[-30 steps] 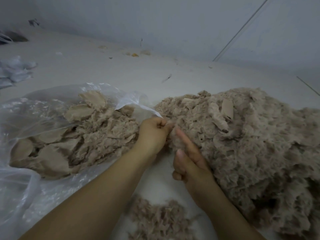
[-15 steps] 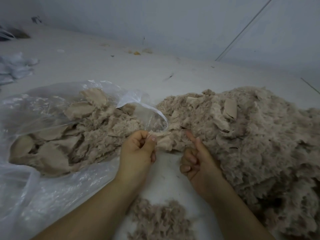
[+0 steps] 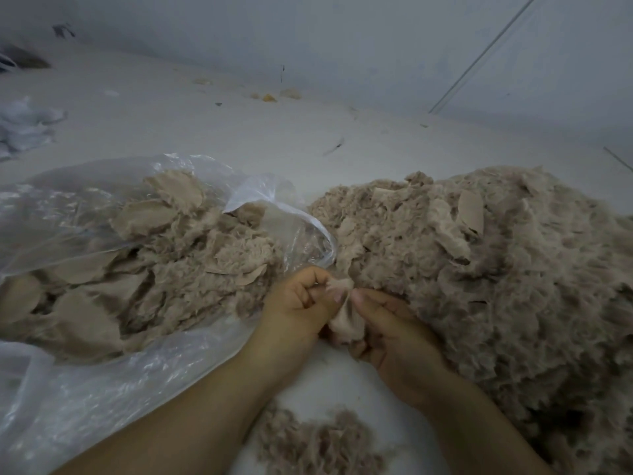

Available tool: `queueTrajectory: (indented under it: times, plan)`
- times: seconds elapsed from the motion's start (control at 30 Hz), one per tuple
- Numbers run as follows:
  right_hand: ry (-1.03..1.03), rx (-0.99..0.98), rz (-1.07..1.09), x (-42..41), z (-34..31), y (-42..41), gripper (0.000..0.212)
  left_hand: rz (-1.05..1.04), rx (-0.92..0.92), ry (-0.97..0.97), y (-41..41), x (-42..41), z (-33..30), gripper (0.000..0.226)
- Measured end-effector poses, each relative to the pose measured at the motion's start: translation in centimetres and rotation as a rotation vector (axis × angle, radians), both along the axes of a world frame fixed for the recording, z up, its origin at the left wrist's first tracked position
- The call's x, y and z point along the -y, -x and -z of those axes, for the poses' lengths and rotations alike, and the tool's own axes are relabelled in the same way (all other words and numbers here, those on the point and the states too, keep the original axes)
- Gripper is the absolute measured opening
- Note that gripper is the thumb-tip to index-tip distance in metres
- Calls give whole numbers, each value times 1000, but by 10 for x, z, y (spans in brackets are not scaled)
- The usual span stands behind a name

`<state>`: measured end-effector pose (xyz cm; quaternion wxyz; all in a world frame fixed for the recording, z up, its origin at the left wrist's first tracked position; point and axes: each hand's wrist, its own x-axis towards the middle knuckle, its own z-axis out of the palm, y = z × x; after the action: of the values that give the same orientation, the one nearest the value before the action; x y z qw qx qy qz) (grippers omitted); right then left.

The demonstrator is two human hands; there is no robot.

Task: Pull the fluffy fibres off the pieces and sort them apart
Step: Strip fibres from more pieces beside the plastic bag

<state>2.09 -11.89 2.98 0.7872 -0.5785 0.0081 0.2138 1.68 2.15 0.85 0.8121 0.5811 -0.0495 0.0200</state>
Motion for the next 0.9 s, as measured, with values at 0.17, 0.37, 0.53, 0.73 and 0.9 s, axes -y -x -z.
queueTrajectory:
  times: [0.17, 0.37, 0.53, 0.73, 0.9]
  plan:
    - [-134, -87, 47, -4, -1, -3, 58, 83, -37, 18, -1, -6, 2, 9]
    - [-113, -163, 66, -1, 1, -4, 52, 171, -26, -123, 3, -13, -2, 2]
    - [-91, -190, 176, -1, 6, -8, 37, 210, -44, -167, 3, -21, -5, 6]
    - [-281, -228, 191, -3, -6, -6, 11, -57, -40, 20, 0, -19, -3, 20]
    - [-192, -160, 114, -1, -7, -1, 17, -52, -18, 106, -3, -16, -2, 11]
